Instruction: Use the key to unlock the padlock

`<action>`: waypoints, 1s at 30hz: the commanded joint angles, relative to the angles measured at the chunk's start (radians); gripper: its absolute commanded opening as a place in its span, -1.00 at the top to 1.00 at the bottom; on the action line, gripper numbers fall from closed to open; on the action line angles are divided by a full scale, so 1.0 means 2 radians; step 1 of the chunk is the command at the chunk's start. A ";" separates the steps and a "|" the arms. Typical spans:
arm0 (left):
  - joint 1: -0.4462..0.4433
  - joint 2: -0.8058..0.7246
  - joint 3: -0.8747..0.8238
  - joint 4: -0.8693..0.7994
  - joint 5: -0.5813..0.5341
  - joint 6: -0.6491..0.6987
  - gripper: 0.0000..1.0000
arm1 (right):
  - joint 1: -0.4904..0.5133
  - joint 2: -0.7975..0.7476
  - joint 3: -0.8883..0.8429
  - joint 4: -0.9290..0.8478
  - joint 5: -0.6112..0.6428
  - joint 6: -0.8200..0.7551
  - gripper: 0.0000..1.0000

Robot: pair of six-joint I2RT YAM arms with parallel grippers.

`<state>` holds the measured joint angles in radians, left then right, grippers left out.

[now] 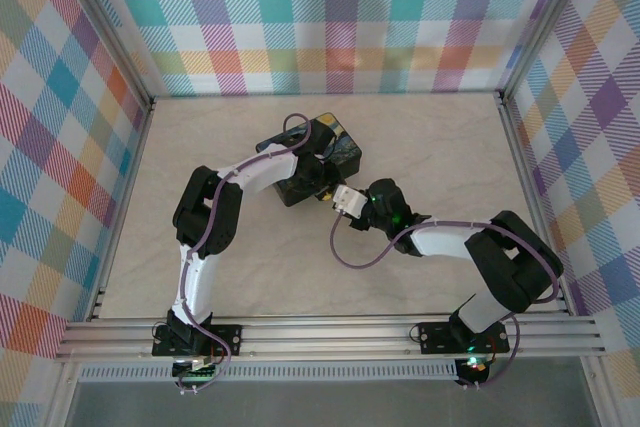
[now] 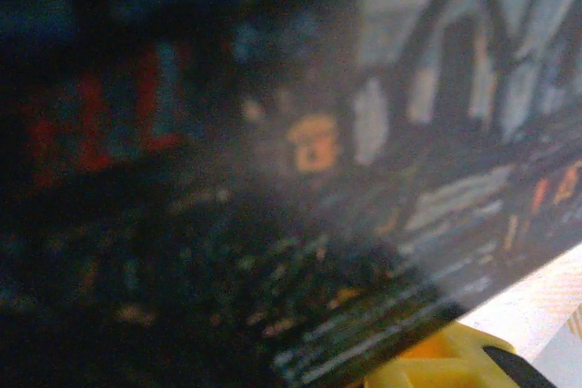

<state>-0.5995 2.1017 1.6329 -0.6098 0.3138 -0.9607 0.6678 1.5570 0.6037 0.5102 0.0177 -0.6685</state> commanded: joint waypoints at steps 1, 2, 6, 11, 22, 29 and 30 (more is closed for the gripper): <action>0.003 0.009 -0.019 -0.023 0.055 -0.017 0.78 | -0.001 0.010 0.011 -0.003 -0.010 -0.007 0.54; 0.003 0.009 -0.018 -0.023 0.055 -0.017 0.78 | -0.001 0.012 0.012 0.000 -0.010 -0.007 0.54; 0.003 0.008 -0.019 -0.023 0.054 -0.017 0.78 | -0.001 0.019 0.018 0.010 -0.011 -0.002 0.56; 0.003 0.008 -0.020 -0.020 0.056 -0.020 0.78 | -0.001 0.025 0.021 0.031 -0.006 0.011 0.57; 0.003 0.007 -0.024 -0.015 0.057 -0.023 0.79 | -0.001 0.038 0.037 0.028 -0.011 0.015 0.63; 0.003 0.005 -0.026 -0.014 0.059 -0.024 0.79 | -0.001 0.045 0.043 0.029 -0.008 0.016 0.68; 0.003 0.005 -0.026 -0.014 0.059 -0.023 0.80 | -0.001 0.046 0.044 0.031 -0.006 0.015 0.70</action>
<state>-0.5991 2.0987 1.6238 -0.5907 0.3141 -0.9722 0.6670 1.6272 0.6571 0.5449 0.0147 -0.6510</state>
